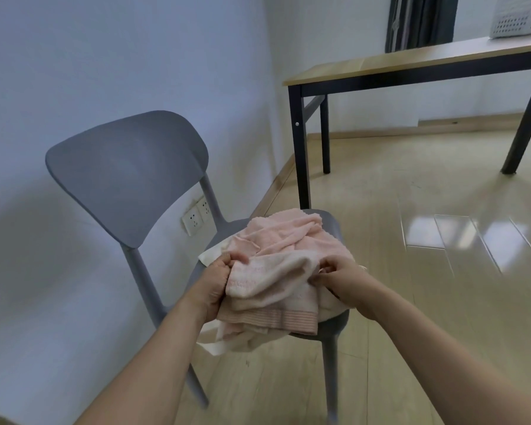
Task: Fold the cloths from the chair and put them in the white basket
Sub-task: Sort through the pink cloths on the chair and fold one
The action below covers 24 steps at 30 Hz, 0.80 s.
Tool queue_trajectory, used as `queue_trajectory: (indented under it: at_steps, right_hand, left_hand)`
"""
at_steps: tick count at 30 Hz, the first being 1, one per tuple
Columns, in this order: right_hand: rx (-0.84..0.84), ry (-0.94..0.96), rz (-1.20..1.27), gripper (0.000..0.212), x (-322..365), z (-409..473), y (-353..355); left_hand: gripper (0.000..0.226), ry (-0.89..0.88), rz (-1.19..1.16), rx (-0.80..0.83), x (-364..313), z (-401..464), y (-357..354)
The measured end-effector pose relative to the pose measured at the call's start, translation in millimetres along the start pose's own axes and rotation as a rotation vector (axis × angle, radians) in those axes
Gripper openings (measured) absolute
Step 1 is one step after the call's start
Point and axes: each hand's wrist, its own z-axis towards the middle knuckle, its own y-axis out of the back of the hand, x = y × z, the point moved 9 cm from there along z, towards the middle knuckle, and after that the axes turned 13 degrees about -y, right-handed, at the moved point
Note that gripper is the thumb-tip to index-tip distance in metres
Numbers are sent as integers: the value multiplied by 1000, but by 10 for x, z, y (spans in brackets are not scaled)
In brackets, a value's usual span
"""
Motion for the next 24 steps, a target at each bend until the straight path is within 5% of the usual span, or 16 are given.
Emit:
queue_trajectory:
  at_steps: [3, 6, 11, 14, 19, 24]
  right_hand:
    - [-61, 24, 24, 18, 20, -6, 49]
    - [-193, 128, 118, 10, 102, -22, 166]
    - [-152, 79, 241, 9, 76, 4, 145]
    - [-43, 25, 353, 12, 77, -20, 70]
    - [-23, -33, 459, 17, 48, -8, 37]
    - [-31, -123, 539, 16, -48, -21, 47]
  left_hand:
    - [32, -28, 164, -68, -38, -53, 89]
    - [6, -19, 247, -39, -40, -135, 76]
    - [58, 90, 241, 44, 33, -266, -1]
    - [36, 135, 261, 88, 47, -350, -122]
    - [37, 245, 151, 98, 135, -429, -275]
    - [36, 173, 196, 119, 107, -426, -221]
